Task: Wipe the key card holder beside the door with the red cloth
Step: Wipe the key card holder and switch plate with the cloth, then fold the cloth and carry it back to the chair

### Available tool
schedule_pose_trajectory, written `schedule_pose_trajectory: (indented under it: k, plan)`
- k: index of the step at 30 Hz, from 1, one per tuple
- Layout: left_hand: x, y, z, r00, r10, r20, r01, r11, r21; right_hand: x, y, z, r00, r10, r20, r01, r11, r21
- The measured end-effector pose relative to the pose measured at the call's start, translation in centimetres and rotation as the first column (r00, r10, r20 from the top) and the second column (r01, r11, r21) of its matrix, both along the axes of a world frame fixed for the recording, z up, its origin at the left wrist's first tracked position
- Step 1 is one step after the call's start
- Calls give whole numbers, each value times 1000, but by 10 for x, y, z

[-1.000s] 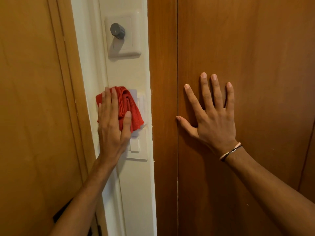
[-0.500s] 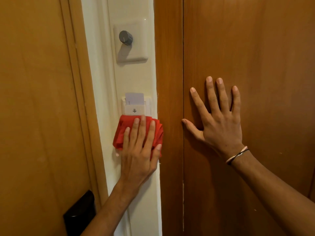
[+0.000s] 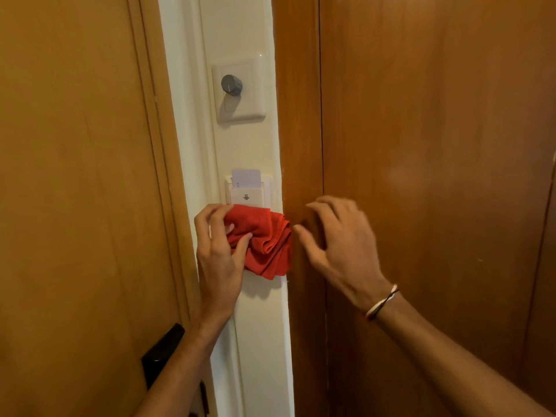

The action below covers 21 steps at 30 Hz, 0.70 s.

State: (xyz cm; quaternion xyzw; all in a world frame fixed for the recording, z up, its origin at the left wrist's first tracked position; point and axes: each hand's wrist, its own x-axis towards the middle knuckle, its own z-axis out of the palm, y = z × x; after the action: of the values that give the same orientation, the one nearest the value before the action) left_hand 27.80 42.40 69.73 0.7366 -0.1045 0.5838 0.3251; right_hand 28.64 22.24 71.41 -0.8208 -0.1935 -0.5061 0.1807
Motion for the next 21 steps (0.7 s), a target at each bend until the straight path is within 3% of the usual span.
schedule_pose_trajectory:
  k: [3,5,10,16,18,21]
  plan:
    - [4,13,3,994,69,-88,-72,997,-38,-14,42,-5,889,298,-347,-176,923,342]
    - [4,20,3,984,46,-174,-63,994,-93,-15,62,-5,811,412,-415,-177,850,497]
    - [-3,30,0,961,-70,-269,46,995,-92,-14,74,-7,741,517,-428,-142,744,652]
    - [-19,25,3,927,-239,-288,220,971,-98,-38,41,-6,742,587,-326,-223,673,705]
    - [-25,17,5,891,-344,-297,327,939,-107,-49,25,-8,729,615,-300,-248,646,722]
    - [-30,-4,4,750,-543,-377,539,833,-127,-63,-6,-12,747,600,-286,-257,657,709]
